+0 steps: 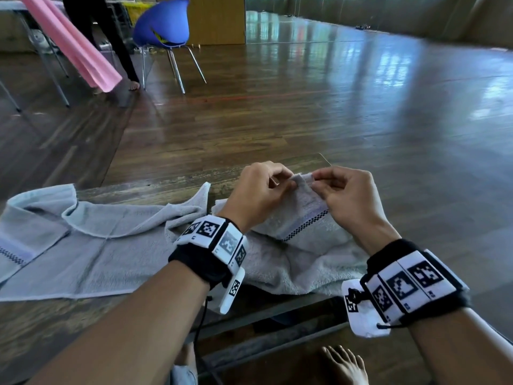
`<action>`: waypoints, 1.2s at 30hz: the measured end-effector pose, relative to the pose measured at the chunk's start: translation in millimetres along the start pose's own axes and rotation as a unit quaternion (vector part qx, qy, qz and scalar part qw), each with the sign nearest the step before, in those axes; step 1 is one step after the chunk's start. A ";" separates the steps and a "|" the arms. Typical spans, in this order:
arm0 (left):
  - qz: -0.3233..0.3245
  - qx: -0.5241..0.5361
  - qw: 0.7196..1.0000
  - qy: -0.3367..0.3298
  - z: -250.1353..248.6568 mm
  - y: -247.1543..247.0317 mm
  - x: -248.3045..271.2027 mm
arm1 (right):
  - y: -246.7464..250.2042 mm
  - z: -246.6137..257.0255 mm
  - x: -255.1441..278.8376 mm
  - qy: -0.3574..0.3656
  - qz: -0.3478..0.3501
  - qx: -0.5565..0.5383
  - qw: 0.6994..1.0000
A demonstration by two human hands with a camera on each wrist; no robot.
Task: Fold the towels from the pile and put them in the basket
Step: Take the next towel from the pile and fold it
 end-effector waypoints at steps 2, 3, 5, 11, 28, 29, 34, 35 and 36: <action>-0.005 0.028 1.000 0.009 -0.8 -1.0 0.4 | 1.7 -0.9 -1.5 -0.005 0.000 0.002 1.000; -0.008 0.043 0.999 0.013 -1.7 -1.5 0.8 | 2.1 -0.7 -1.9 -0.006 0.003 0.000 1.000; -0.018 0.054 0.998 0.009 -3.8 -2.6 1.0 | 1.8 0.4 -2.3 -0.006 0.012 -0.003 1.000; -0.030 0.028 0.999 -0.011 -3.8 -5.7 0.6 | -2.1 -1.1 -3.6 -0.010 0.028 0.003 1.000; -0.025 0.045 0.999 -0.014 -1.5 -8.7 0.7 | -4.5 4.4 -0.4 -0.029 0.078 0.008 0.997; -0.025 0.042 0.999 -0.016 -1.6 -9.5 0.9 | -5.7 5.0 0.2 -0.029 0.083 0.005 0.996; -0.015 0.020 1.000 0.006 2.5 -12.1 0.5 | -6.4 3.6 -0.5 -0.035 0.088 0.015 0.995; -0.008 0.017 1.000 0.012 3.8 -12.3 0.6 | -5.6 3.2 -0.8 -0.036 0.094 0.017 0.995; -0.003 0.016 1.000 0.016 5.1 -12.3 0.7 | -4.6 3.3 -0.9 -0.038 0.100 0.017 0.994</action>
Point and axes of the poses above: each hand's wrist, its own x-axis away from the middle knuckle, its own y-axis out of the back of the hand, z = x × y, the point moved 1 cm from there along -x, towards the middle knuckle, and after that the axes turned 7 degrees about -z, right-handed, at the moved point
